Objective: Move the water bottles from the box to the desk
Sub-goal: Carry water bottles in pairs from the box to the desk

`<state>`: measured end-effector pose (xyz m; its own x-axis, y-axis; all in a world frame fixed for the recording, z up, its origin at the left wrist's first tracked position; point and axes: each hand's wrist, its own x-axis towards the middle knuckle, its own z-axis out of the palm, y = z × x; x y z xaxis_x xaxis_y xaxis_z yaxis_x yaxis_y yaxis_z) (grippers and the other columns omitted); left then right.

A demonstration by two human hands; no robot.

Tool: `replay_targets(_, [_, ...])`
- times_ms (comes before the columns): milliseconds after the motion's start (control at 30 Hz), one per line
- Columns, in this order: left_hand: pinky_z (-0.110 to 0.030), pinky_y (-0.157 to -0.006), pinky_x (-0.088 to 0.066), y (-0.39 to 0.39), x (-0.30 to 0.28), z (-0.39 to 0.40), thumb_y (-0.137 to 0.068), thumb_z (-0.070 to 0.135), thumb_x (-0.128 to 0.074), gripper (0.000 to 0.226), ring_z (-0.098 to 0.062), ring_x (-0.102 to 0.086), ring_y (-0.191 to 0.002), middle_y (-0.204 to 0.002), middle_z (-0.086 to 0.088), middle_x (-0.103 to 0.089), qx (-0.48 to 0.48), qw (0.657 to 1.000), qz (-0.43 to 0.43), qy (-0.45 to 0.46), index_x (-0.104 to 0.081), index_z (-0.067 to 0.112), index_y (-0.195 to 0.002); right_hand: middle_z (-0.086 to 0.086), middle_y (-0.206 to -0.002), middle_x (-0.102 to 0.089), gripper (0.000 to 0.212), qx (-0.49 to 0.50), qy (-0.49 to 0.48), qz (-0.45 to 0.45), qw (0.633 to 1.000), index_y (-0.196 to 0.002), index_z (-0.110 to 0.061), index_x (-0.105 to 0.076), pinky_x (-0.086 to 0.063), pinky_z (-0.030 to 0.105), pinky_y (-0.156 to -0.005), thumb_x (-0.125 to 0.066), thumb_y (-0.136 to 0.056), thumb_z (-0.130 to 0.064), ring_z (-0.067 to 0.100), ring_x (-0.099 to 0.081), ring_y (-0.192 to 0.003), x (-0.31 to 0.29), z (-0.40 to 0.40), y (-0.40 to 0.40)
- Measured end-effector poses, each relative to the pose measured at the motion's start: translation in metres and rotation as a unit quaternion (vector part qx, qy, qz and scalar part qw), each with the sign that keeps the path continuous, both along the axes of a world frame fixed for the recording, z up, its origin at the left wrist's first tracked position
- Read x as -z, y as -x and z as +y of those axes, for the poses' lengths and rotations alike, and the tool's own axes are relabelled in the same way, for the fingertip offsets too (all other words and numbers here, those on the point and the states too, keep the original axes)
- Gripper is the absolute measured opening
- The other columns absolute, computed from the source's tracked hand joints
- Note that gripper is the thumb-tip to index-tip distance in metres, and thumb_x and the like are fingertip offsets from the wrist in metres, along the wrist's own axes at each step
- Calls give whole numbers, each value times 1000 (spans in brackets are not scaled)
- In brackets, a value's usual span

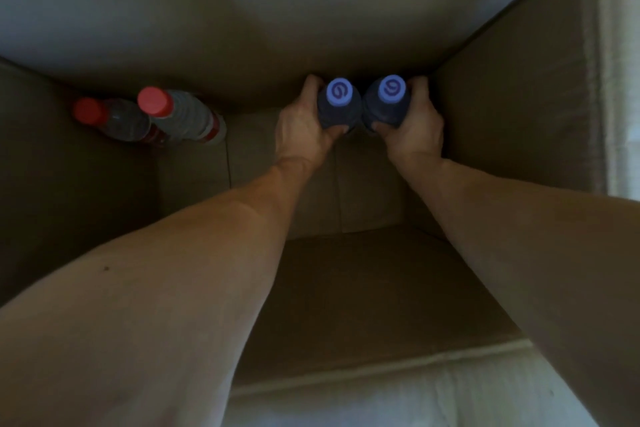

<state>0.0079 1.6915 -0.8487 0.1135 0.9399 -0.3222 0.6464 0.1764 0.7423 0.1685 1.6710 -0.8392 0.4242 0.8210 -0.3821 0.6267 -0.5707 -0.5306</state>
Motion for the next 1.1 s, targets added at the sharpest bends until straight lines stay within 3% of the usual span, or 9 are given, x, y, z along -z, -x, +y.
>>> replay_targets(133, [-42, -84, -52, 14, -11, -7, -75, 25, -86, 61, -29, -63, -110, -118, -10, -67, 19, 1000, -15, 15, -53, 6, -122, 7, -134, -58, 65, -20, -7, 44, 999, -132, -14, -47, -46, 33, -100, -82, -77, -13, 25, -54, -126, -4, -12, 4])
replay_targets(267, [-38, -84, -53, 41, -31, -16, -73, 30, -86, 58, -20, -62, -103, -111, -1, -66, 20, 997, -35, 65, -52, 13, -117, 0, -129, -59, 64, -21, 25, 152, 988, -128, -22, -47, -47, 36, -100, -83, -76, -13, 19, -55, -123, -21, -23, 10])
replay_targets(433, [-15, -75, -48, 74, -65, -23, -77, 23, -85, 49, 13, -58, -90, -100, 18, -63, -15, 987, -92, 134, -54, 28, -114, -3, -116, -64, 57, -1, 59, 290, 955, -115, -25, -51, -53, 37, -97, -85, -73, -6, 12, -63, -107, -56, -28, 22])
replay_targets(567, [-34, -82, -56, 98, -103, -24, -78, 27, -82, 46, -7, -66, -97, -106, 7, -68, -36, 976, -128, 171, -60, 33, -118, 4, -114, -65, 51, -7, 90, 337, 937, -113, -18, -56, -54, 31, -89, -84, -72, -6, 16, -64, -104, -97, -26, 31])
replay_targets(700, [-42, -79, -59, 113, -150, -25, -76, 28, -82, 43, -16, -73, -91, -104, -6, -73, -87, 958, -183, 203, -63, 39, -113, 7, -117, -68, 46, 6, 120, 407, 905, -119, -17, -59, -54, 40, -87, -80, -78, -13, 23, -66, -106, -145, -23, 38])
replay_targets(800, [-40, -74, -59, 119, -184, -22, -80, 33, -78, 36, -11, -74, -86, -95, 5, -75, -107, 946, -209, 224, -64, 41, -112, 5, -116, -69, 38, 39, 135, 436, 889, -115, -22, -62, -53, 46, -89, -77, -80, -21, 25, -66, -109, -176, -16, 48])
replay_targets(900, [-42, -77, -58, 121, -216, -23, -86, 42, -72, 34, -13, -74, -92, -97, 10, -75, -119, 931, -239, 249, -61, 39, -118, 6, -118, -69, 40, 64, 154, 455, 875, -117, -25, -63, -52, 51, -95, -76, -80, -35, 27, -66, -110, -203, -11, 55])
replay_targets(1100, [-42, -77, -61, 120, -274, -27, -96, 43, -62, 26, -24, -74, -98, -107, -1, -75, -167, 892, -322, 270, -56, 30, -118, 8, -115, -74, 62, 99, 209, 537, 811, -128, -16, -61, -55, 44, -90, -75, -75, -45, 27, -72, -103, -256, -12, 65])
